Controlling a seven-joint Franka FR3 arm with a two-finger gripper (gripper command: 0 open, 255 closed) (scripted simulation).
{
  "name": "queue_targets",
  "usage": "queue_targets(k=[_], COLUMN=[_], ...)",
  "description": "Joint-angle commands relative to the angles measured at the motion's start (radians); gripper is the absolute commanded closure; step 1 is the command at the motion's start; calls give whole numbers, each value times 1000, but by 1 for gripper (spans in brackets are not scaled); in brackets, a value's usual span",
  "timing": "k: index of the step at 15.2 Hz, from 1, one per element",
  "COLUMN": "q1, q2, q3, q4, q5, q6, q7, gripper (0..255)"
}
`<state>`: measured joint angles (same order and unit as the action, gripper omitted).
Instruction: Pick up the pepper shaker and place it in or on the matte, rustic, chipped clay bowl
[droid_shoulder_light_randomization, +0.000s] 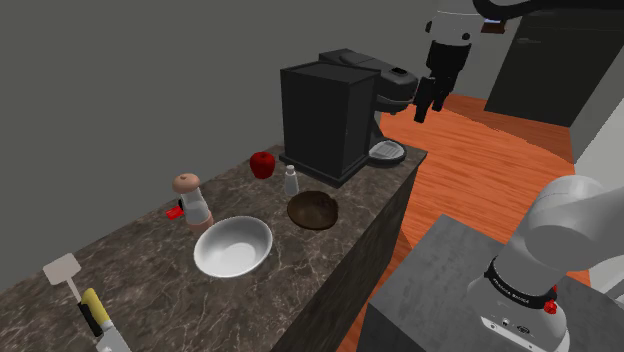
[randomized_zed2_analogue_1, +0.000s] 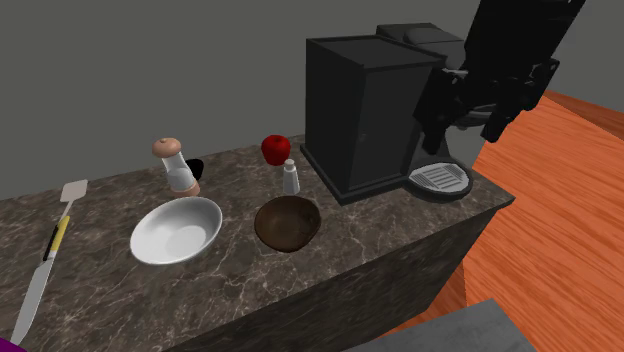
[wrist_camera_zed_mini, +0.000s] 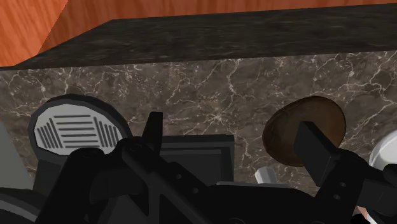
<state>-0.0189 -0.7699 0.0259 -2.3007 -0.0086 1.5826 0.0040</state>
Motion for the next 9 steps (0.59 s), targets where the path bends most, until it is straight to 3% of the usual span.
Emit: queue_targets(k=[1,9], q1=[0,23], q2=[0,246], q3=[0,70], q4=[0,40], q5=[0,6], q6=[0,206], q7=[0,44], gripper=[0,0])
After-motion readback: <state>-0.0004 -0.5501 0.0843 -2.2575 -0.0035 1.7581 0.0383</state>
